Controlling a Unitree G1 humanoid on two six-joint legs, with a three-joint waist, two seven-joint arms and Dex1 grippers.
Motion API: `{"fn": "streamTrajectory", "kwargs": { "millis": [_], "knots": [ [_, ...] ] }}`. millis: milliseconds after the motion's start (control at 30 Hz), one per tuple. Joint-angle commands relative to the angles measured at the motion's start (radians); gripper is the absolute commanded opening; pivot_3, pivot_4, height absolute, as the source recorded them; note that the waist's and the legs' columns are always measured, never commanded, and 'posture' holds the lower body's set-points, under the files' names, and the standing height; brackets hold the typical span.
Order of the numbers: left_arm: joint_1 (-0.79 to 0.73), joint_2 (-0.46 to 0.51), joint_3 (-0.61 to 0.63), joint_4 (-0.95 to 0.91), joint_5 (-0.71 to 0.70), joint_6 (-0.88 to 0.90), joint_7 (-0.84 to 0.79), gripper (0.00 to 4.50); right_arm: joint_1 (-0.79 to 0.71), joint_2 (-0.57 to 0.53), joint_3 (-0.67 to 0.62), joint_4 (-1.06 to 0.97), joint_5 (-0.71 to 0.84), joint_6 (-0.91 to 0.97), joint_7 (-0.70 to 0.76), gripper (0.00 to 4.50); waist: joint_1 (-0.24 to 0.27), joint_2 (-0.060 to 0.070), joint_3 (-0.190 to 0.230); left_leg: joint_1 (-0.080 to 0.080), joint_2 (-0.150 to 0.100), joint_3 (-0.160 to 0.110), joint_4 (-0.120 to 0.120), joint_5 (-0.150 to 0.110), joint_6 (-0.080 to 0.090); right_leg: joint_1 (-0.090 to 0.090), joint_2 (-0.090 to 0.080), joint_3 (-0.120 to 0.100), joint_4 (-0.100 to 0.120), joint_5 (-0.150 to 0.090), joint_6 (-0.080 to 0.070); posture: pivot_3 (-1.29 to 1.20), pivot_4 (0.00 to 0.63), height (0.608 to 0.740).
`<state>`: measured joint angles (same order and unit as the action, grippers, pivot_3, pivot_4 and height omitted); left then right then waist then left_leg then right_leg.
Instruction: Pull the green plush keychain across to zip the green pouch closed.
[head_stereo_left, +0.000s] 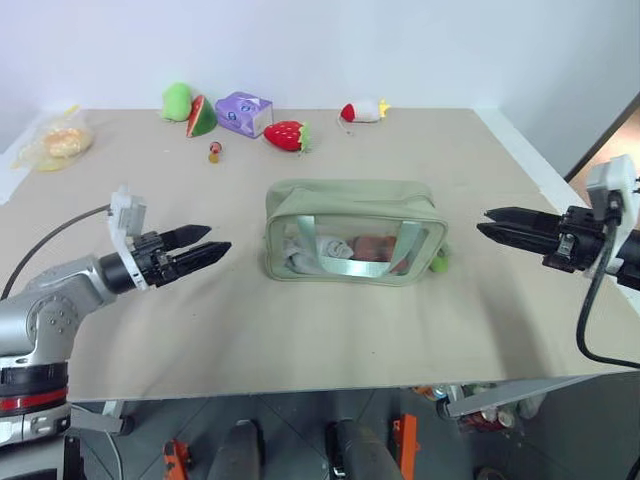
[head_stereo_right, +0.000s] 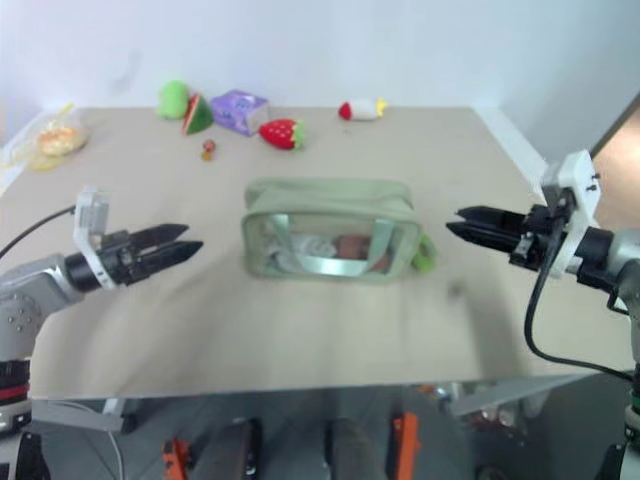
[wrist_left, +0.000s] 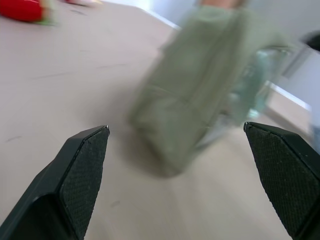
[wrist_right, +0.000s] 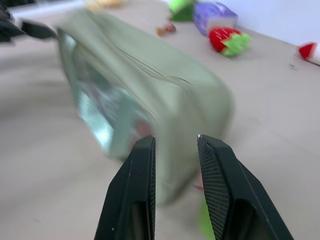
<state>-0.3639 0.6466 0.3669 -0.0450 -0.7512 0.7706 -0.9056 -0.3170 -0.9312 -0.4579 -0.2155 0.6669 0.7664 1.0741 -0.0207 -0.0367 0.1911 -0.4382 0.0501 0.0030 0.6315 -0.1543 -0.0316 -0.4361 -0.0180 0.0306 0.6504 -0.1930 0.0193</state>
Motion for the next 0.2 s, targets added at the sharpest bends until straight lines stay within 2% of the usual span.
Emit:
{"fn": "streamTrajectory", "kwargs": {
  "millis": [33,200],
  "knots": [
    [0.015,-0.047,0.046,-0.023,-0.034,-0.018,0.073,4.47,0.027,0.049,0.001,-0.09,0.039,0.016,-0.082,1.32,0.001,0.0,0.0,0.0,0.0,0.0,0.0,0.0,0.0,0.0,0.0,0.0,0.0,0.0,0.0,0.0,0.15,0.74],
    [0.021,-0.072,0.03,-0.037,-0.043,-0.015,0.092,4.47,0.03,0.067,0.032,-0.09,0.035,0.01,-0.123,1.32,0.0,0.0,0.0,0.0,-0.002,0.002,0.002,0.0,0.0,0.0,-0.003,0.0,-0.001,0.001,0.001,0.0,0.15,0.74]
  ]
}}
